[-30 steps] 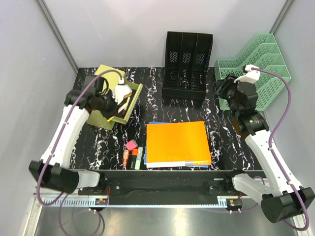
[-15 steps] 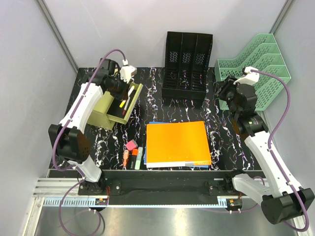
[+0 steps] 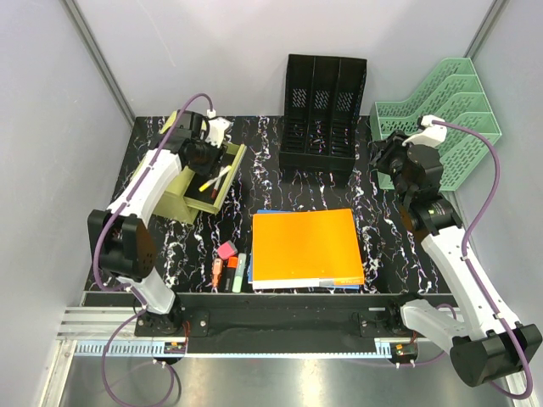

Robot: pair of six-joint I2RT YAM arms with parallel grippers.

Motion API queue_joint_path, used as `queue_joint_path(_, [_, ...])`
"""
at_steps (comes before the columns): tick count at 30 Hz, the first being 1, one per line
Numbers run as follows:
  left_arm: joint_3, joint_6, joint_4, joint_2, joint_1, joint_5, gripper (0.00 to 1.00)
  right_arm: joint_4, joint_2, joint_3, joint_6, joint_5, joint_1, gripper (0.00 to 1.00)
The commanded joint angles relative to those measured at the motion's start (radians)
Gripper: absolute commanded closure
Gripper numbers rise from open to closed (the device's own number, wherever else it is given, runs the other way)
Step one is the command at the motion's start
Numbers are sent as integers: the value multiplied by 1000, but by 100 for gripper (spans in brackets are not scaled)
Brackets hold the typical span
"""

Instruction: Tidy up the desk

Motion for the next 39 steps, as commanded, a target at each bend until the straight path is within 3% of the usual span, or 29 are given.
queue_joint_path(1, [12,-27,78,-69,6,-44,46,37,6,24,13,-6,15,55])
queue_joint_path(5, [76,-34,74,-155,8,-43,39,27,40,34,27,-30,40,55])
queue_joint_path(9, [129,-35,74,-250,58,-44,35,25,121,70,41,-50,141,56])
queue_joint_path(13, [135,-38,100,-258,164,-49,34,-21,325,193,33,-58,332,56])
queue_joint_path(17, [65,-38,115,-221,242,-69,36,-38,500,287,60,-116,416,57])
queue_joint_path(27, [-92,-52,239,-169,362,-57,39,-52,842,497,114,-251,448,57])
queue_joint_path(39, [-178,-6,267,-138,386,-9,42,-114,1204,842,169,-357,482,58])
